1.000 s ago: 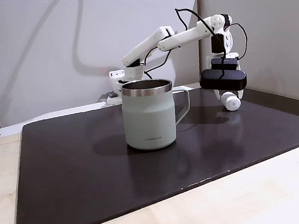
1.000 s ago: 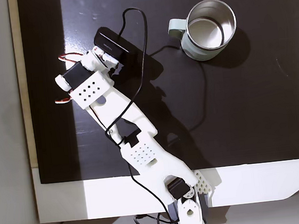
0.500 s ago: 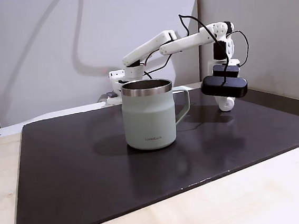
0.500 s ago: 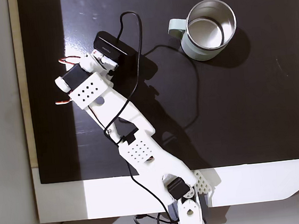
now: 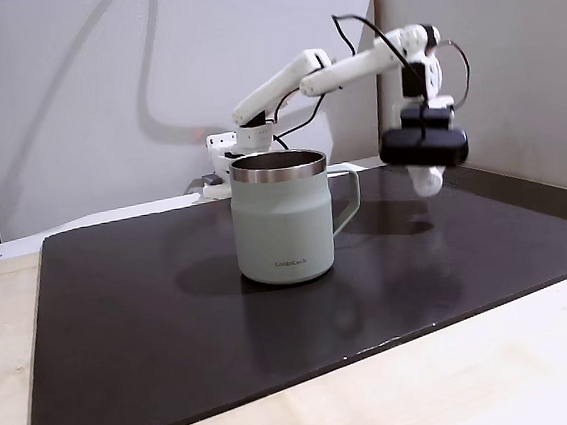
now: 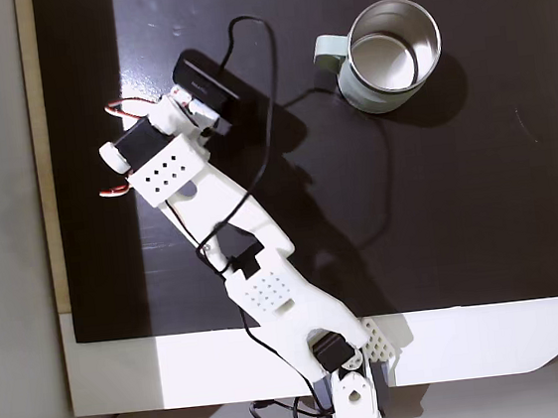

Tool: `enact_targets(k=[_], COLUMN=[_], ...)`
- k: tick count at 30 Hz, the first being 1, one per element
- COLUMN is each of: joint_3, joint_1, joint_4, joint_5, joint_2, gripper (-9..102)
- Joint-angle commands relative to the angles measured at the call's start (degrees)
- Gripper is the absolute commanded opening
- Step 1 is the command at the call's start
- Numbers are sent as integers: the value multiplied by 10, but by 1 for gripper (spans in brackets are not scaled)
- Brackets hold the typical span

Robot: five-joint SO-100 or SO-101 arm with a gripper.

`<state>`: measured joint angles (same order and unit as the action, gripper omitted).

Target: Grasp a gauze and put it in the cup.

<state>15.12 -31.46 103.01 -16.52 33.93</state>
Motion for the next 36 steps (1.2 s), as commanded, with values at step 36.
enact_targets(k=[36], joint_3=[76], joint_1=[405], joint_4=[4], joint_5=[-51], joint_2=[371], gripper=[0])
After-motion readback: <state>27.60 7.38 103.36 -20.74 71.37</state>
